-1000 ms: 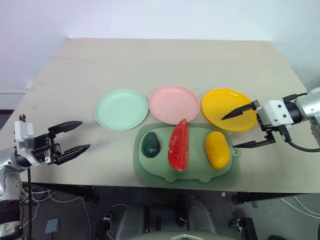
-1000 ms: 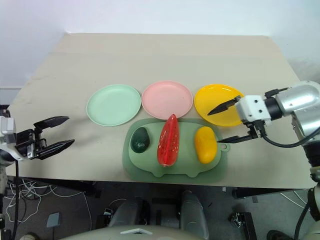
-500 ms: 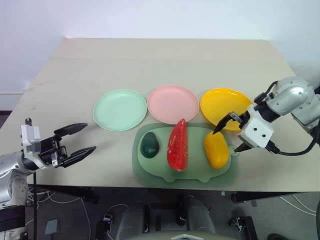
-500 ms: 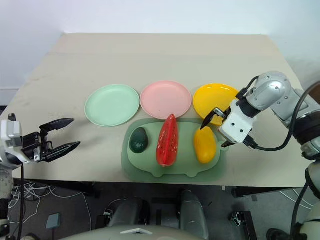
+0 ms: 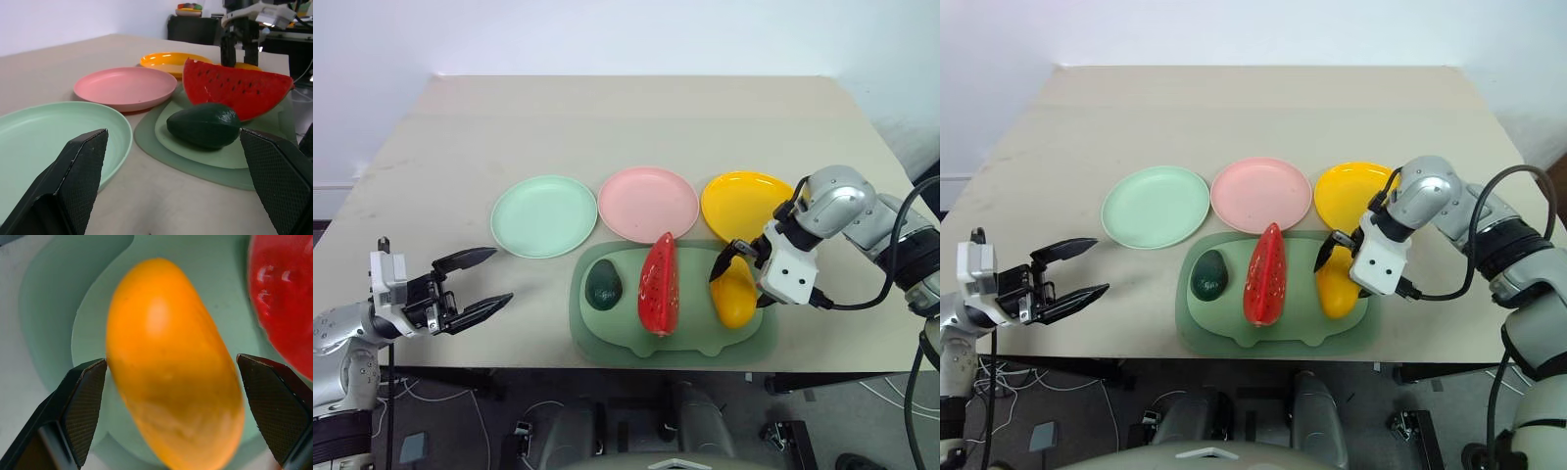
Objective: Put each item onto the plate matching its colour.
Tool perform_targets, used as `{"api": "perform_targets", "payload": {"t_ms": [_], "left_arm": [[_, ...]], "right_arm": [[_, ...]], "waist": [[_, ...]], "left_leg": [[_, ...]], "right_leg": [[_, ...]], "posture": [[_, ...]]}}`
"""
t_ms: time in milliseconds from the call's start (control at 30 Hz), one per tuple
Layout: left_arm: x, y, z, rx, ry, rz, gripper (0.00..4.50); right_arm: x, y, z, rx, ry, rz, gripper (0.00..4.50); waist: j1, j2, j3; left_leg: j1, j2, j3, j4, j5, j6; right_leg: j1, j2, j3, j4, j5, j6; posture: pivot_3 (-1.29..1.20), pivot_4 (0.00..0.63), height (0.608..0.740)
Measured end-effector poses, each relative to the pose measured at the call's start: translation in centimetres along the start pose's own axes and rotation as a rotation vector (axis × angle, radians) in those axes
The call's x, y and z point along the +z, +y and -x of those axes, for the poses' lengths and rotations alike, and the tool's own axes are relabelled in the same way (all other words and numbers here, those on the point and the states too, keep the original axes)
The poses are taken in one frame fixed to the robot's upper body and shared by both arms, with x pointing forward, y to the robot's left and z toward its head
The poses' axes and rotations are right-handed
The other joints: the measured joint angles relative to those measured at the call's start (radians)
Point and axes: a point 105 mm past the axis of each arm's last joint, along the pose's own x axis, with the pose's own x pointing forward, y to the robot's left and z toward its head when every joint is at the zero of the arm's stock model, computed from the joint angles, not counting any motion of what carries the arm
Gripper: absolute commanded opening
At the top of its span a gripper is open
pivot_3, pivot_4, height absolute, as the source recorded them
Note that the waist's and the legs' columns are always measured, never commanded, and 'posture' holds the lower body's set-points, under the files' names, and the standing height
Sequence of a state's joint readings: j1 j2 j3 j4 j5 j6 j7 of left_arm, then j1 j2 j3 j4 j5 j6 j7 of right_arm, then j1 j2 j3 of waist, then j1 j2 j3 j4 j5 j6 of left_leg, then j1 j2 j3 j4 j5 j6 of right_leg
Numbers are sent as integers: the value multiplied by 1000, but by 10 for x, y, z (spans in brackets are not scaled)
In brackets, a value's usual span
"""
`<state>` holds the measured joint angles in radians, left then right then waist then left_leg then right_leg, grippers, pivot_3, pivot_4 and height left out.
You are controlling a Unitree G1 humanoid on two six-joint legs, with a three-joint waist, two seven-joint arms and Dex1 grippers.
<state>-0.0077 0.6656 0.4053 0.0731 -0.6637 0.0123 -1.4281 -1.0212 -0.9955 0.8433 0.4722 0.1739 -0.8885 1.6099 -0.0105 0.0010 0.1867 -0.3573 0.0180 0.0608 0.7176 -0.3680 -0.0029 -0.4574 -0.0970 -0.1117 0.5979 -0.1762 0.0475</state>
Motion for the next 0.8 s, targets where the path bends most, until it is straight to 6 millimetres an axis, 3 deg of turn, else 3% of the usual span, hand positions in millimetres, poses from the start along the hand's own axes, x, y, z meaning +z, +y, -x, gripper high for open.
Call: {"api": "perform_targets", "payload": {"t_ms": [133, 300, 433, 567, 700, 800], "left_arm": [[0, 0, 0, 4, 0, -1, 4492], [-1, 0, -1, 4, 1, 3, 4500], [-2, -1, -4, -4, 2, 7, 4500], [-1, 0, -6, -9, -1, 4, 4500], [0, 1, -8, -14, -6, -1, 4500], [1, 1, -9, -15, -7, -4, 4500]], "right_arm": [[-1, 1, -1, -9, 1, -11, 4500], [-1, 1, -6, -23, -7, -16, 3490], [1, -1, -6, -49, -34, -79, 3478], [17, -16, -4, -121, -170, -185, 3478], [13, -55, 35, -341, -243, -316, 3478], [-15, -64, 65, -491, -152, -430, 3478]], "waist": [[1, 0, 0], [0, -1, 0], [0, -1, -1], [0, 0, 0], [-2, 0, 0], [4, 0, 0]], "left_leg": [[0, 0, 0, 0, 0, 0], [1, 0, 0, 0, 0, 0], [1, 0, -1, 0, 0, 0], [0, 1, -1, 0, 0, 0], [0, 1, 1, 0, 0, 0], [-1, 1, -1, 0, -1, 3]], "right_leg": [[0, 0, 0, 0, 0, 0], [1, 0, 0, 0, 0, 0], [1, 0, 0, 0, 0, 0], [0, 0, 0, 0, 0, 0], [-1, 0, 0, 0, 1, -2], [-1, 0, -1, 0, 1, -2]], "posture": [[0, 150, 736], [0, 150, 736], [0, 150, 736], [0, 150, 736], [0, 150, 736], [0, 150, 736]]}}
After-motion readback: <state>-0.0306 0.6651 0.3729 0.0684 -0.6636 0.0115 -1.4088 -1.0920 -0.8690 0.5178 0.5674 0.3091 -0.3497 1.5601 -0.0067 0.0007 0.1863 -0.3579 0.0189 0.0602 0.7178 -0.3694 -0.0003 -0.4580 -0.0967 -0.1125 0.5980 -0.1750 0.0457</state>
